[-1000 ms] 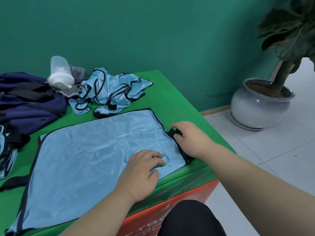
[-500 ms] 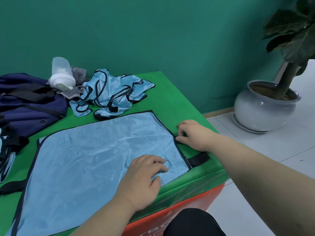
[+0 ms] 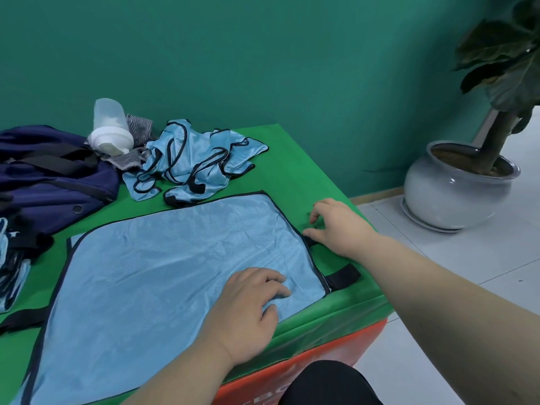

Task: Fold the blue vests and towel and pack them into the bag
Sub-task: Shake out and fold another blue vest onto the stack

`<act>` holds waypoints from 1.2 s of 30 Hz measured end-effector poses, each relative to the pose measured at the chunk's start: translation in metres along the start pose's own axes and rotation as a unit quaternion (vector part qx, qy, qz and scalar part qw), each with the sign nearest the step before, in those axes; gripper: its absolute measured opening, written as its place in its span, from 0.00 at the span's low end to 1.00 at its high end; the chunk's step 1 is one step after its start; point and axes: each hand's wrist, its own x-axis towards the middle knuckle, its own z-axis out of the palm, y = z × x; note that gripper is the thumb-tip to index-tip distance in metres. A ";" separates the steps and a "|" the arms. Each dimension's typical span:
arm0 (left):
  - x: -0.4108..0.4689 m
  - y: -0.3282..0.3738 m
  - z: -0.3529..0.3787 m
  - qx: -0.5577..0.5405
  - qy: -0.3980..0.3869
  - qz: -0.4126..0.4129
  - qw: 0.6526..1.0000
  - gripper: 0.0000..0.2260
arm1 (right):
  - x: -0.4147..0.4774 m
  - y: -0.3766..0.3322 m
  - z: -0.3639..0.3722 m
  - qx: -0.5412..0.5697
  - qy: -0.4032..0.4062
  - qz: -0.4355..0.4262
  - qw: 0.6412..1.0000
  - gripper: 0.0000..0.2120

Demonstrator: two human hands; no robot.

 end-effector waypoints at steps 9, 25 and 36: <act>0.000 0.005 -0.003 0.021 -0.004 0.013 1.000 0.15 | -0.037 -0.053 0.014 0.024 -0.019 -0.118 0.993 0.09; -0.094 0.032 -0.061 0.120 0.094 -0.089 0.984 0.12 | -0.062 -0.083 0.010 -0.204 -0.047 -0.098 0.973 0.17; -0.248 -0.057 -0.156 0.238 0.116 -0.257 0.930 0.19 | -0.087 -0.302 0.095 0.044 -0.085 -0.312 0.945 0.20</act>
